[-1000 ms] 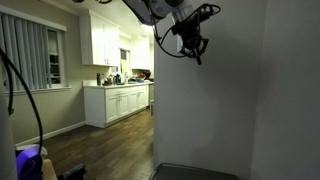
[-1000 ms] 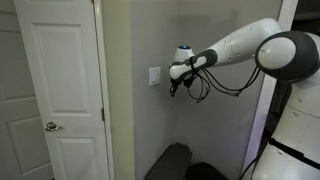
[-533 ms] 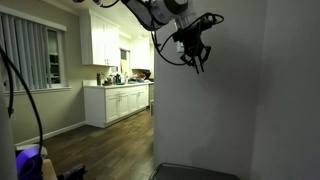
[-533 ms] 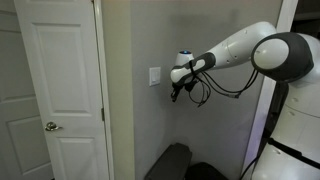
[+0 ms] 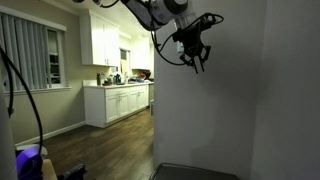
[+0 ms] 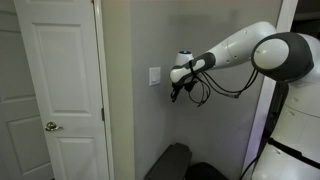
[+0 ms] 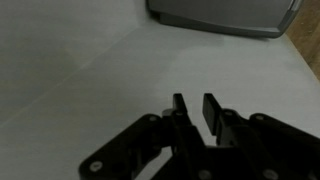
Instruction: Turn off the right light switch
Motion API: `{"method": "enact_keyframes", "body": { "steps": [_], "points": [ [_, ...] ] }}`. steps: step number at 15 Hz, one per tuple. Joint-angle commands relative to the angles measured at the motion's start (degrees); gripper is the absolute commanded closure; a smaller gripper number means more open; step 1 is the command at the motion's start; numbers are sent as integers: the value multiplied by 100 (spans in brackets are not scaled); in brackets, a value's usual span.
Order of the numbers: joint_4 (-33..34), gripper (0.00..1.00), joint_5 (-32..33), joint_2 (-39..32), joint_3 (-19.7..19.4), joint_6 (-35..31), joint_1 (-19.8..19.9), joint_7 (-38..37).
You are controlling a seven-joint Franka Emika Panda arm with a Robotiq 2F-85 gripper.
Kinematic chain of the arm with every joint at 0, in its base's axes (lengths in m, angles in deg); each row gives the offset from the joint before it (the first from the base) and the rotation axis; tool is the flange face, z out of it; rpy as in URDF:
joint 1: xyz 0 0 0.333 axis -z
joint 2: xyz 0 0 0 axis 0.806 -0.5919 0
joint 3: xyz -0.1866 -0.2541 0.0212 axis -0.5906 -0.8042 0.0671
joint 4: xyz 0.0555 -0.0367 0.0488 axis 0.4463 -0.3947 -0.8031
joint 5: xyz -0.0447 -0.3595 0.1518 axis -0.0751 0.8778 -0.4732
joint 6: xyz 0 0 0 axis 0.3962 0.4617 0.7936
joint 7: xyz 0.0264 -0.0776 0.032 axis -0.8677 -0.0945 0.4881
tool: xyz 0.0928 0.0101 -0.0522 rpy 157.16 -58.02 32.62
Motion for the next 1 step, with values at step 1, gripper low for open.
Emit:
{"method": "enact_keyframes", "body": {
  "steps": [1],
  "points": [
    [8,73,-4,-1,81,11,79,-1]
  ]
}}
